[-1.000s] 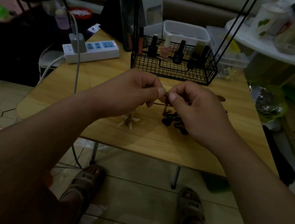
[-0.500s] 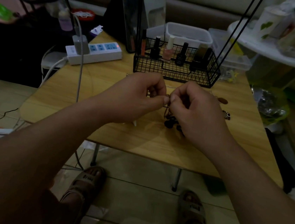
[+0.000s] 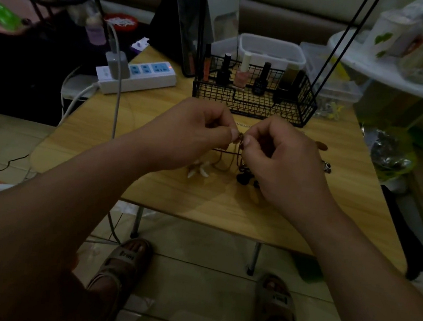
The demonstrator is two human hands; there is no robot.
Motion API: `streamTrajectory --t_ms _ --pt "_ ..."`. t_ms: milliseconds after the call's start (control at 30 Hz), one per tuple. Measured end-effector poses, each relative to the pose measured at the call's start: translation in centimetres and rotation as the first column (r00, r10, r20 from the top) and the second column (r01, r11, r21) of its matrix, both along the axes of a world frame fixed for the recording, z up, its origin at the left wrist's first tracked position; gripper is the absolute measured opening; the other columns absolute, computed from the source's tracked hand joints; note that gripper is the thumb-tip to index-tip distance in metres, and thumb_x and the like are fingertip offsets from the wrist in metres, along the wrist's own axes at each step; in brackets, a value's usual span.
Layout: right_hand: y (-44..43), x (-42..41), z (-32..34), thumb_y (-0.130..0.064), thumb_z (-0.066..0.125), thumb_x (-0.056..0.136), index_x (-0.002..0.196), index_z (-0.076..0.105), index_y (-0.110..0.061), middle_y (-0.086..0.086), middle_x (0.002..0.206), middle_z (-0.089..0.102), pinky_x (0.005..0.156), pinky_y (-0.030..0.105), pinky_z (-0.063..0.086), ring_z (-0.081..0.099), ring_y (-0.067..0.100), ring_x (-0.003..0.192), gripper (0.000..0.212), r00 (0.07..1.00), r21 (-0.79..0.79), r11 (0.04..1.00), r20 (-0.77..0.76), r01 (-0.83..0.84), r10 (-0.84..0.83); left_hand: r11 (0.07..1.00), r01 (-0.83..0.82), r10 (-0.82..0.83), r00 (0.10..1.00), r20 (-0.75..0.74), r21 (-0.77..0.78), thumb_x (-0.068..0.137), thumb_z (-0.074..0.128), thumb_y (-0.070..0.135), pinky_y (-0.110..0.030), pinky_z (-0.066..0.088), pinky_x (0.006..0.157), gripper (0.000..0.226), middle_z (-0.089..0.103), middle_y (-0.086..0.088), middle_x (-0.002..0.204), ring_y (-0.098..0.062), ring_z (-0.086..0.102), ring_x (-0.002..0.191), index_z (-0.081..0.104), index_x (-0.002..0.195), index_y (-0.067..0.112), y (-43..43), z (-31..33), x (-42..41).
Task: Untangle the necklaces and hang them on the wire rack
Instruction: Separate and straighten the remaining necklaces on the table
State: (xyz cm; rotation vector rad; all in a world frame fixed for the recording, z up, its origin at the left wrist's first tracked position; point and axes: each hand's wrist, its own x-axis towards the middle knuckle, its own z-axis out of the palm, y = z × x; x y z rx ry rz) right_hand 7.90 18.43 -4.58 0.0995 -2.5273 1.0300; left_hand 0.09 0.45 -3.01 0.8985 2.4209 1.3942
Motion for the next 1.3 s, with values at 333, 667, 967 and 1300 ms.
streamTrajectory --t_ms 333,667,967,1300 --pt "-0.6 -0.3 1.1 -0.026 0.050 0.104 0.099 0.064 -0.021 -0.004 0.081 0.075 0.089 0.054 0.058 0.075 0.018 0.086 0.016 0.920 -0.454 0.887 0.378 0.087 0.103 1.000 -0.009 0.010 0.991 -0.133 0.013 0.097 0.066 0.013 -0.008 0.045 0.069 0.007 0.068 0.008 0.085 0.005 0.060 0.077 0.070 0.092 0.010 0.5 -0.5 0.3" --pt "0.0 0.0 0.3 -0.024 0.074 0.093 0.103 0.060 -0.027 -0.011 0.090 0.065 0.062 0.019 0.050 0.061 0.007 0.077 0.017 0.997 -0.121 0.993 0.070 -0.004 0.012 0.999 -0.039 0.040 0.998 -0.054 0.015 0.098 0.065 0.017 -0.014 0.048 0.068 0.010 0.070 0.005 0.087 0.001 0.061 0.078 0.072 0.091 0.015 0.1 -0.2 -0.1" --pt "0.0 -0.1 -0.8 -0.029 0.067 0.096 0.097 0.069 -0.026 -0.013 0.089 0.064 0.069 0.040 0.055 0.060 0.006 0.082 0.004 0.999 0.186 0.983 -0.046 0.007 0.002 0.999 -0.033 0.031 0.995 -0.096 -0.016 0.092 0.072 0.015 -0.020 0.051 0.062 0.007 0.071 0.003 0.081 -0.004 0.063 0.072 0.072 0.086 0.013 0.2 -0.8 -0.2" --pt "-0.6 -0.4 -0.4 -0.017 0.069 0.090 0.085 0.065 -0.019 -0.007 0.081 0.064 0.066 0.040 0.052 0.062 0.012 0.078 0.008 0.998 0.017 1.000 -0.070 0.003 -0.002 0.999 -0.042 0.043 0.999 -0.013 0.019 0.094 0.070 0.018 -0.024 0.055 0.071 0.006 0.071 0.000 0.084 -0.008 0.065 0.078 0.072 0.089 0.016 0.3 -0.5 0.0"
